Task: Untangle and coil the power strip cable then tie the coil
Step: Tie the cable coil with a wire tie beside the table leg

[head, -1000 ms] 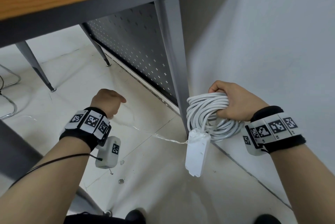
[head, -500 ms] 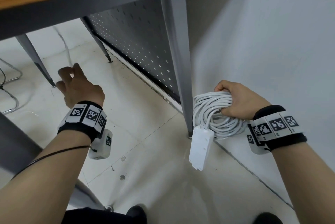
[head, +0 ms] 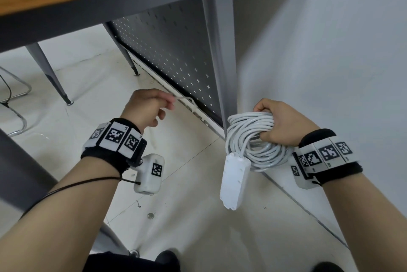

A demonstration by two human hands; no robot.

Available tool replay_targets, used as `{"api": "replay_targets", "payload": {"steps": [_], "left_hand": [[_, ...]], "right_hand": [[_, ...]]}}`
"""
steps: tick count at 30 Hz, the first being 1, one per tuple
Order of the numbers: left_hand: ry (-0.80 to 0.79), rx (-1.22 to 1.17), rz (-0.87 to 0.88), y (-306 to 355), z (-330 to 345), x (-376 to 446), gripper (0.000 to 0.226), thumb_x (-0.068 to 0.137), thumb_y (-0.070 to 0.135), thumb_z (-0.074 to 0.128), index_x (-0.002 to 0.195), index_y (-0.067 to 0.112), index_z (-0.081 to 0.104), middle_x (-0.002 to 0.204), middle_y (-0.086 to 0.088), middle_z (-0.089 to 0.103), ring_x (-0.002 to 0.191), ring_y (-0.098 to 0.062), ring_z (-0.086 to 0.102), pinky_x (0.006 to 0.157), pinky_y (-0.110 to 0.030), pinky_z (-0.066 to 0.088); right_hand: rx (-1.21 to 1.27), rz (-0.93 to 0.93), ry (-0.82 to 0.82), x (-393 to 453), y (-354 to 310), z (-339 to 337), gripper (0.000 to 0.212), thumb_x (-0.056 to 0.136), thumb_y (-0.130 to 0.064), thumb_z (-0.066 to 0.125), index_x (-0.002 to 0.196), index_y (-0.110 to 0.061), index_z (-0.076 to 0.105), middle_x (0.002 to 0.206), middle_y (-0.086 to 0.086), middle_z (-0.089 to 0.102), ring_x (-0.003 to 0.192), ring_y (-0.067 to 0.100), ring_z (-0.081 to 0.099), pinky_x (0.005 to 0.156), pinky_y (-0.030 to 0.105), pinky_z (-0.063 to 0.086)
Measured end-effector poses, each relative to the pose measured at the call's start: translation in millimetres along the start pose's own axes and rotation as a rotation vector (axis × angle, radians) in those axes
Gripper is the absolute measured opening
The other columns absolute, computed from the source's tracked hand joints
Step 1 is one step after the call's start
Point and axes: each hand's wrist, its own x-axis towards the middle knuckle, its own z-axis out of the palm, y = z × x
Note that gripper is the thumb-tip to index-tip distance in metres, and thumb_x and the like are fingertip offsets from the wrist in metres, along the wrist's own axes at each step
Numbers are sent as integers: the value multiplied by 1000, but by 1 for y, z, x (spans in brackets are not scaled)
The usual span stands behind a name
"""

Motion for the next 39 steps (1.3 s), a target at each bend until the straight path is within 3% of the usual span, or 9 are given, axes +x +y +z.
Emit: {"api": "replay_targets", "payload": {"steps": [3, 7, 15, 21, 25, 29, 32, 36, 39], "left_hand": [[-336, -49, 21, 15, 1, -11, 24, 86, -1, 52, 88, 16, 68, 71, -10, 64, 50, -16, 46, 41, -19, 26], [-765, -85, 15, 27, 0, -22, 20, 75, 0, 52, 73, 15, 66, 62, -9, 57, 48, -15, 43, 40, -15, 22], [-960, -64, 7, 28, 14, -29, 30, 77, -6, 49, 82, 10, 74, 73, -11, 63, 55, -15, 51, 40, -14, 30], [-868, 76, 15, 23, 52, -45, 35, 86, -11, 51, 111, 5, 70, 109, -16, 70, 91, -19, 68, 58, -20, 52], [-732, 42, -4, 17, 89, -55, 44, 93, -11, 49, 135, 2, 54, 130, -14, 60, 113, -22, 62, 74, -22, 57], [-760, 36, 26, 18, 105, -61, 46, 93, -10, 46, 134, 9, 55, 134, -19, 58, 125, -28, 55, 90, -29, 54], [-768, 13, -2, 17, 113, -64, 46, 92, -11, 47, 133, 6, 55, 129, -18, 62, 118, -30, 60, 93, -39, 54], [-781, -212, -161, 13, 118, -64, 41, 88, -14, 48, 126, 1, 56, 105, -17, 65, 82, -22, 66, 55, -21, 52], [-751, -326, -217, 11, 124, -65, 26, 89, -12, 47, 104, 5, 59, 80, -13, 63, 61, -20, 63, 49, -23, 50]], "right_hand": [[11, 44, 65, 5, -1, 6, 40, 68, -10, 76, 94, -31, 53, 84, -4, 68, 70, 11, 66, 59, 23, 50], [33, 103, 109, 11, -1, 10, 40, 71, -16, 79, 99, -27, 53, 84, -4, 67, 70, 11, 66, 57, 23, 48], [70, 180, 193, 16, -3, 14, 37, 69, -18, 77, 93, -27, 51, 83, -5, 65, 73, 9, 62, 56, 23, 44], [113, 223, 224, 17, -7, 19, 35, 66, -22, 76, 84, -31, 46, 84, -7, 62, 73, 6, 59, 54, 21, 39], [160, 243, 225, 15, -11, 22, 37, 61, -30, 73, 85, -33, 46, 85, -8, 62, 77, 6, 59, 57, 22, 40], [165, 245, 246, 11, -16, 25, 37, 61, -27, 77, 82, -32, 46, 85, -10, 62, 81, 9, 60, 60, 23, 41], [152, 219, 255, 8, -20, 26, 40, 64, -23, 78, 93, -29, 49, 85, -10, 61, 82, 12, 60, 61, 22, 40], [128, 196, 257, 4, -29, 24, 46, 65, -24, 78, 102, -24, 51, 89, -8, 62, 85, 14, 61, 65, 23, 43], [95, 179, 250, 2, -37, 25, 53, 67, -24, 78, 112, -19, 51, 98, -1, 64, 94, 20, 61, 78, 30, 48]]}}
